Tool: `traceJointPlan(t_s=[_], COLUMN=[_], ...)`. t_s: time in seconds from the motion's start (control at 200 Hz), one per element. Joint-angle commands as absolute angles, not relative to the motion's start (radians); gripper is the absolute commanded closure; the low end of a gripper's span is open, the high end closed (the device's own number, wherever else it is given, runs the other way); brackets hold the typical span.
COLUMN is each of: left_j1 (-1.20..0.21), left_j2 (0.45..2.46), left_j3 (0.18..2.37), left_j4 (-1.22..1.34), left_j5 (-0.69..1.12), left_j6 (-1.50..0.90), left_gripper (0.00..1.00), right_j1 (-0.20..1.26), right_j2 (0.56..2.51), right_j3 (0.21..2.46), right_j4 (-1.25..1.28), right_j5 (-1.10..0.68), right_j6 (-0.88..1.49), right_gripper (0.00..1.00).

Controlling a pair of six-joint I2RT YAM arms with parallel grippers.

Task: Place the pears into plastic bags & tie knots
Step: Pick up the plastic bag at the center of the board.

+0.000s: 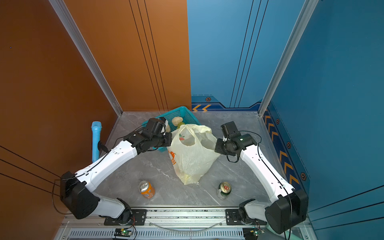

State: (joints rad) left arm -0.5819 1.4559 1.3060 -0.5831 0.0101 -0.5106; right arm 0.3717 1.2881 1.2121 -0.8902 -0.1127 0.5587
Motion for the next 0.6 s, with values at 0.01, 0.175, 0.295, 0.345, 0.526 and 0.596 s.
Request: traceJointPlan(t_s=[0.01,0.175,0.295,0.345,0.526,0.596], left_j1=[-0.614,-0.654,-0.676,-0.681,-0.671,-0.644], left_j2=[1.473,1.485,1.477,1.466,1.417,1.406], left_j3=[1.323,1.334,1.356,1.360,1.371,1.385], left_j4=[-0.511,-0.433,-0.433,-0.433,-0.502,-0.551], left_j5=[0.142,0.225,0.235,0.232,0.119,0.074], left_j6=[-0.515,-0.528,-0.510,-0.504,-0.468,-0.442], left_gripper=[0.88,0.66,0.43,0.36,0.25,0.24], right_j1=[0.380,0.388,0.388,0.388,0.383,0.377], right_j2=[1.300,1.328,1.354,1.365,1.402,1.414], right_j3=[1.199,1.235,1.254,1.266,1.304,1.319], right_j4=[-0.822,-0.800,-0.794,-0.800,-0.816,-0.828], right_j5=[-0.149,-0.163,-0.156,-0.152,-0.135,-0.132], right_j6=[0.524,0.525,0.516,0.510,0.456,0.430], right_gripper=[1.00,1.00,1.00,1.00,1.00,1.00])
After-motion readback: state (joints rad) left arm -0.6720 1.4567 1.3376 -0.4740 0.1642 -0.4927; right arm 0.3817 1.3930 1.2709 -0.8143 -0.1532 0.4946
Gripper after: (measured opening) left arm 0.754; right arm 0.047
